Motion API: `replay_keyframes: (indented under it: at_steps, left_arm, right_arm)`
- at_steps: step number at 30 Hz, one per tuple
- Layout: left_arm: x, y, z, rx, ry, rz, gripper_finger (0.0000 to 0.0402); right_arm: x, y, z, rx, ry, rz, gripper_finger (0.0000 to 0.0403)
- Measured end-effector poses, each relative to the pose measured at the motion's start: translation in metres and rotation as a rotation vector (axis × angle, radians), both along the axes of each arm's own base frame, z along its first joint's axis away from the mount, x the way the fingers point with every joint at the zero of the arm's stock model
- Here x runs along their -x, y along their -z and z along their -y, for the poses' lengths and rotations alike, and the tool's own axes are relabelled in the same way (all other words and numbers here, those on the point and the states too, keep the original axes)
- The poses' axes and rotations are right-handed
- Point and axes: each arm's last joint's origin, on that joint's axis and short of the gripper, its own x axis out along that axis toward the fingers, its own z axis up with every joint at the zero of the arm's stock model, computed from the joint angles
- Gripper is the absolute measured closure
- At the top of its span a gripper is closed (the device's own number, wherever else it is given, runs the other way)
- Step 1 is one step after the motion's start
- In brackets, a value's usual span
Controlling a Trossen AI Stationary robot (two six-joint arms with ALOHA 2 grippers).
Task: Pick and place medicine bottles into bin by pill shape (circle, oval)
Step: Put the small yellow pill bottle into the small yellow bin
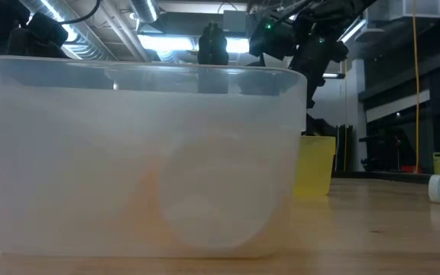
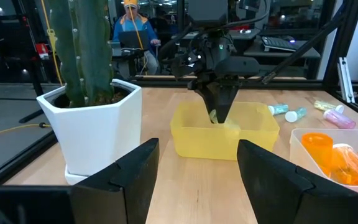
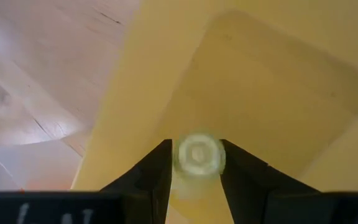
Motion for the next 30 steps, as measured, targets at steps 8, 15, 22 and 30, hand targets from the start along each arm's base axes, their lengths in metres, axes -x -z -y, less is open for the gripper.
replay_keyframes:
  at_steps: [8,15,22,30]
  left_arm:
    - [0.0000,0.0000,0.0000,0.001,0.000,0.000,0.0190]
    - [0.0000,0.0000,0.0000,0.001,0.000,0.000,0.0190]
    - [0.0000,0.0000,0.0000,0.003,0.000,0.001,0.0190]
    - [0.0000,0.0000,0.0000,0.007,0.000,0.001,0.0190]
  right_arm:
    - [-0.0004,-0.0004,-0.0001,0.000,0.000,0.004,0.0273]
    - [-0.0003,-0.0004,0.0000,0.000,0.000,0.004,0.0273]
    - [-0.0004,-0.0006,-0.0009,-0.023,-0.014,0.007,0.0273]
    - [-0.0004,-0.0006,-0.0008,-0.001,-0.050,0.011,0.0273]
